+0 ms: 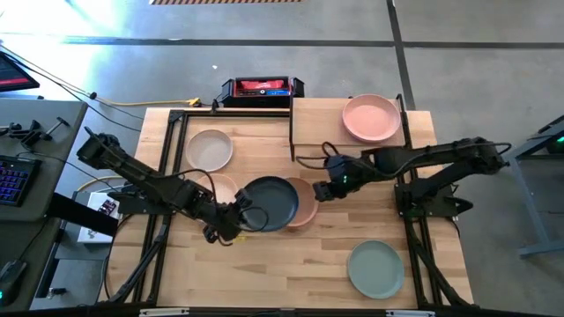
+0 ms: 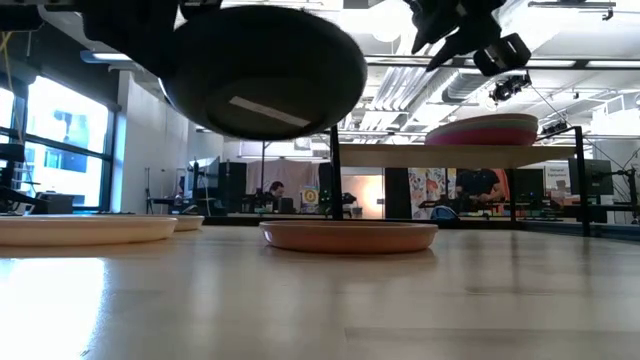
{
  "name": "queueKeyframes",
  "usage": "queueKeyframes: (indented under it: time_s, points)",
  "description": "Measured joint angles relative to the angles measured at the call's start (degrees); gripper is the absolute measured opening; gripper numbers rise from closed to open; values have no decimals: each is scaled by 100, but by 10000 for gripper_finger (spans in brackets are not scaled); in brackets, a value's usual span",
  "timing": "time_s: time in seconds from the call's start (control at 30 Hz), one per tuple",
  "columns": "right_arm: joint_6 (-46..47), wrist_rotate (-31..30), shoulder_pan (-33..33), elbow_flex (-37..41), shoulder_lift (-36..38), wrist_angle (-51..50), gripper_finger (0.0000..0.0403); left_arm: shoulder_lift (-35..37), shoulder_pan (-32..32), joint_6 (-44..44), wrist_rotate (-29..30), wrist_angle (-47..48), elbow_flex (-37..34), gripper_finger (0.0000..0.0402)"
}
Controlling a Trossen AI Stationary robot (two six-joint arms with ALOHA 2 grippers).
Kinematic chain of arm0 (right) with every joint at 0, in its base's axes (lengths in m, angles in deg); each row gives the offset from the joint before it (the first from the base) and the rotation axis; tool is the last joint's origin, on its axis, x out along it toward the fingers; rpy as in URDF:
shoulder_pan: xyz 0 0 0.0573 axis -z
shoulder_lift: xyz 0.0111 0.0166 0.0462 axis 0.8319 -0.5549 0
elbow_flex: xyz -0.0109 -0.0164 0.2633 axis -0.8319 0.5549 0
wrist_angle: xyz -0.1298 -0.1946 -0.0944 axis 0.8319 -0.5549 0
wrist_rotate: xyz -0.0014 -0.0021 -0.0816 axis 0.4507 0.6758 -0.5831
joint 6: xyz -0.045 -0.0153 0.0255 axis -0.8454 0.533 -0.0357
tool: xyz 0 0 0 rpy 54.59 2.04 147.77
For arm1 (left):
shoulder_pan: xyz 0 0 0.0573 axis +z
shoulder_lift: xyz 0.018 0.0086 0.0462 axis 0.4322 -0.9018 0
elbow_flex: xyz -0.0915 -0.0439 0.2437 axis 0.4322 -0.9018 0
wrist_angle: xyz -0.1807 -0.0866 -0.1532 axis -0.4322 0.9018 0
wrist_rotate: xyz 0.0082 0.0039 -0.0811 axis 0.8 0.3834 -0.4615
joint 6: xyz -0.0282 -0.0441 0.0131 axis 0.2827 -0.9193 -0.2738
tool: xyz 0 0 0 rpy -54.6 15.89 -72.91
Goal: Place and stack plates onto a shelf
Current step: Stack the dark blue plate on top of the light pink plate on the shelf
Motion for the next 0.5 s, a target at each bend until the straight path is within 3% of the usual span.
queueKeyframes:
  time_s: [0.27,0.5]
  points:
    - [600,-214,-227,0,-348,332,87,0,-6,800,1,184,0,1]
    - [761,-460,-302,0,-538,720,87,-115,68,970,39,115,0,1]
